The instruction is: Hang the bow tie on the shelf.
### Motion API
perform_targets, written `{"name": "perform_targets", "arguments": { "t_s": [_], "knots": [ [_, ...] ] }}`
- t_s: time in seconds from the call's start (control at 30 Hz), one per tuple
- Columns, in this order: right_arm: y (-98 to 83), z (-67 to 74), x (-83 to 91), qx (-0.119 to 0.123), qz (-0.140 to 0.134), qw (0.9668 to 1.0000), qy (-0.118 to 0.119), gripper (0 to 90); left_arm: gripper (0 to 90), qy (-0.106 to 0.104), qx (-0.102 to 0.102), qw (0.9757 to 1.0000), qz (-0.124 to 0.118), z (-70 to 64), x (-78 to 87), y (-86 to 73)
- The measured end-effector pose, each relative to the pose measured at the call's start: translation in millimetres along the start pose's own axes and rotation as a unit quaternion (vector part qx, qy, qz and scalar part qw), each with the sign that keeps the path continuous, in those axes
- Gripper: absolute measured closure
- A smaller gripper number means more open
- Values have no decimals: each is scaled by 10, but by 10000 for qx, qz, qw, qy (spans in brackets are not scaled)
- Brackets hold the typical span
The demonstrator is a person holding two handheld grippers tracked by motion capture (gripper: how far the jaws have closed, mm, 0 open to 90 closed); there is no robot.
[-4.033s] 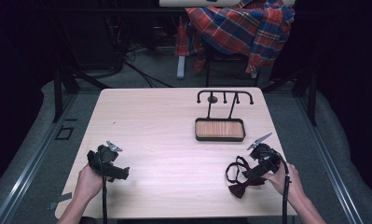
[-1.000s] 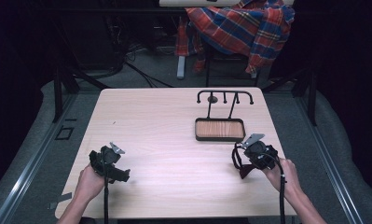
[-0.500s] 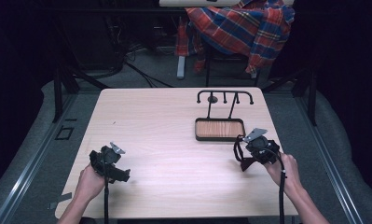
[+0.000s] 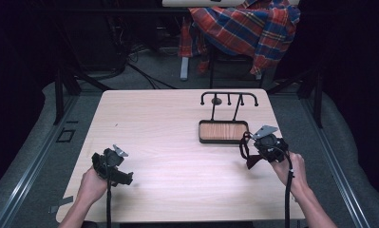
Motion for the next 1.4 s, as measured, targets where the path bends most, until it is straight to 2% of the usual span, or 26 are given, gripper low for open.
{"name": "perform_targets", "arguments": {
  "t_s": [0.07,0.67,0.87,1.4],
  "knots": [
    [9,-9,2,30,29,10000,3,884,3,-4,1,10000,1,-1,-1,0],
    [132,-134,-15,-96,-265,9996,-101,885,3,-11,4,10000,27,-1,-4,-6],
    [186,-195,14,-212,-438,9987,-150,884,3,-5,13,10000,23,0,-3,-10],
    [360,-282,92,-314,-637,9971,-291,885,3,-12,7,10000,17,2,-3,-13]
  ]
}}
Point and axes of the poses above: each handheld gripper's, and its own axes: x roughly backward along the jaws, y roughly out of its top, z roughly to its left, the point moved 3 cm from there along -x, roughly forward along the jaws, and after that the axes turned 8 degrees about -x, right-handed, at the moved point
